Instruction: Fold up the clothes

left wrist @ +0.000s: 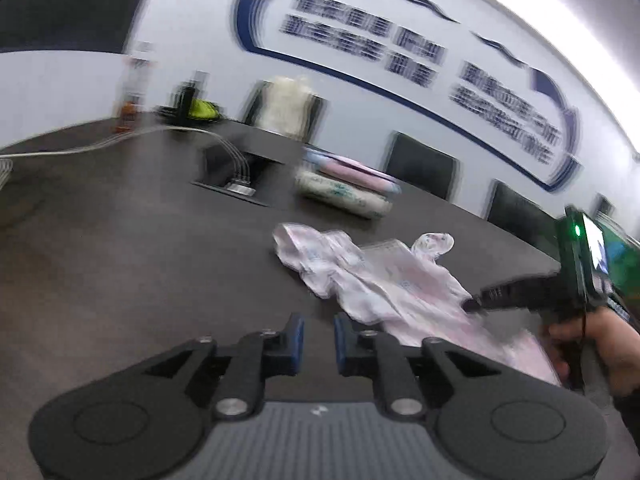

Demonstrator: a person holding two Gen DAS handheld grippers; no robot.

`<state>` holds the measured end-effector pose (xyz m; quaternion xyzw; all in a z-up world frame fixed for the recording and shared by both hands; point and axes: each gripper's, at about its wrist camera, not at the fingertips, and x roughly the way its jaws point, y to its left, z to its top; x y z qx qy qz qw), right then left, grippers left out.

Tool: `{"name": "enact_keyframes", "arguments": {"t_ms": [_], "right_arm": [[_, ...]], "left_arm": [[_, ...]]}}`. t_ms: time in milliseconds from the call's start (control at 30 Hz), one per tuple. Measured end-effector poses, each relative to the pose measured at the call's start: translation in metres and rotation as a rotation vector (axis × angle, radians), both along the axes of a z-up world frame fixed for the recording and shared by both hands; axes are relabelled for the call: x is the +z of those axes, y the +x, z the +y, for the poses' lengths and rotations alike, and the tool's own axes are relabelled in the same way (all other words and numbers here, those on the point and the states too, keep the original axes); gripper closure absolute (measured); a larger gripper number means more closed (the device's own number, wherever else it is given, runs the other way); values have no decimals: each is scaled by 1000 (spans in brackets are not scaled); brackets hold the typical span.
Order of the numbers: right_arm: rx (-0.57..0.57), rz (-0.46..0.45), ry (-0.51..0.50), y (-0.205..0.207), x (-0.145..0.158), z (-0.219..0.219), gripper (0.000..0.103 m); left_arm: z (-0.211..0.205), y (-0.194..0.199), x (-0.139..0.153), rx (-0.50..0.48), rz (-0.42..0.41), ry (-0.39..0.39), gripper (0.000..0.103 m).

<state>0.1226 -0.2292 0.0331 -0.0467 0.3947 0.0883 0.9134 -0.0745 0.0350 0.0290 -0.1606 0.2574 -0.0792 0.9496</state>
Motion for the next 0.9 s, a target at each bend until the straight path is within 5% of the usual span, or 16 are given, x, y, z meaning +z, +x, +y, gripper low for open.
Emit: {"name": "enact_keyframes", "arguments": {"t_ms": [67, 167, 333, 433, 567, 900], "right_arm": [[-7, -54, 57, -23, 16, -29, 61], [54, -127, 104, -66, 33, -61, 50], [190, -96, 218, -131, 32, -96, 51], [271, -64, 227, -161, 14, -89, 52], [303, -45, 221, -172, -5, -70, 81], [335, -9, 257, -214, -14, -35, 89]], "left_arm": [[-20, -2, -6, -130, 13, -23, 75], [-50, -7, -14, -336, 33, -68, 69], [-81, -23, -22, -433, 11, -61, 61], [-92, -20, -27, -401, 47, -30, 74], [-89, -19, -32, -394, 81, -9, 91], [-42, -46, -29, -411, 144, -22, 97]]}}
